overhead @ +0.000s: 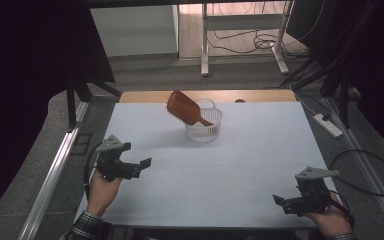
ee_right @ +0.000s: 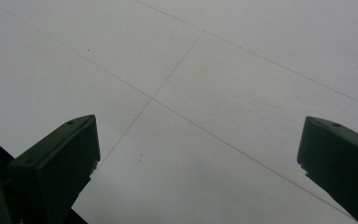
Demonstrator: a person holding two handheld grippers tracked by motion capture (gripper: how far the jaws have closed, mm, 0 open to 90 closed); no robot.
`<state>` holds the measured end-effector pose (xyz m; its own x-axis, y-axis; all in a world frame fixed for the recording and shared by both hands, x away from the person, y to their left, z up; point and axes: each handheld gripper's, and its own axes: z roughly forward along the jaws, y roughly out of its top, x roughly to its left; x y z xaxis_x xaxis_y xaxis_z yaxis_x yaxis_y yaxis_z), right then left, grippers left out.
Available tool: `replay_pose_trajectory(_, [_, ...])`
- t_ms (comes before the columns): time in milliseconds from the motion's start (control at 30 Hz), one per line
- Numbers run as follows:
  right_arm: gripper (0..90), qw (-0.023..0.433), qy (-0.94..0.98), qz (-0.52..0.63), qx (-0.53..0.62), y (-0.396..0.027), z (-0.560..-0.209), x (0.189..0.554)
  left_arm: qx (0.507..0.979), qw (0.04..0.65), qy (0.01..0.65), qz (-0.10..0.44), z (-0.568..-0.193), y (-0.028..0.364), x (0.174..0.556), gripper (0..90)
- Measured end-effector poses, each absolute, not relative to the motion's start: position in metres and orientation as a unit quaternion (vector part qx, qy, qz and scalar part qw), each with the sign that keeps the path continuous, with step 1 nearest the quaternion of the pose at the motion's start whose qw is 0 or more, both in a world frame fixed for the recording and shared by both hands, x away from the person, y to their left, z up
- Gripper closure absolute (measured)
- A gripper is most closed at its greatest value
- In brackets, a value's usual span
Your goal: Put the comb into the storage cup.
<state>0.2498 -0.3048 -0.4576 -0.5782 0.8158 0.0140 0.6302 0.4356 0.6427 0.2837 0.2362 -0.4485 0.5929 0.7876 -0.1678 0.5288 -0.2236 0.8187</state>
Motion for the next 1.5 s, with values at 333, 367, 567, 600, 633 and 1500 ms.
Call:
replay_pose_trajectory(333, [0.0, 0.151, 0.835, 0.305, 0.433, -0.305, -0.458, 0.25, 0.768, 0.451, 0.432, 0.145, -0.449, 0.24, 0.275, 0.0])
replay_pose_trajectory(367, [0.0, 0.151, 0.835, 0.305, 0.433, -0.304, -0.458, 0.25, 0.767, 0.45, 0.433, 0.145, -0.449, 0.241, 0.274, 0.0])
replay_pose_trajectory(567, [0.0, 0.151, 0.835, 0.305, 0.432, -0.304, -0.458, 0.25, 0.768, 0.446, 0.435, 0.148, -0.451, 0.242, 0.269, 0.0])
replay_pose_trajectory(600, [0.0, 0.151, 0.835, 0.305, 0.432, -0.304, -0.458, 0.25, 0.768, 0.445, 0.436, 0.148, -0.451, 0.242, 0.269, 0.0])
replay_pose_trajectory(633, [0.0, 0.151, 0.835, 0.305, 0.432, -0.304, -0.458, 0.25, 0.768, 0.445, 0.436, 0.148, -0.451, 0.243, 0.268, 0.0])
replay_pose_trajectory(1500, [0.0, 0.151, 0.836, 0.303, 0.432, -0.304, -0.458, 0.25, 0.766, 0.438, 0.445, 0.152, -0.455, 0.251, 0.247, 0.0])
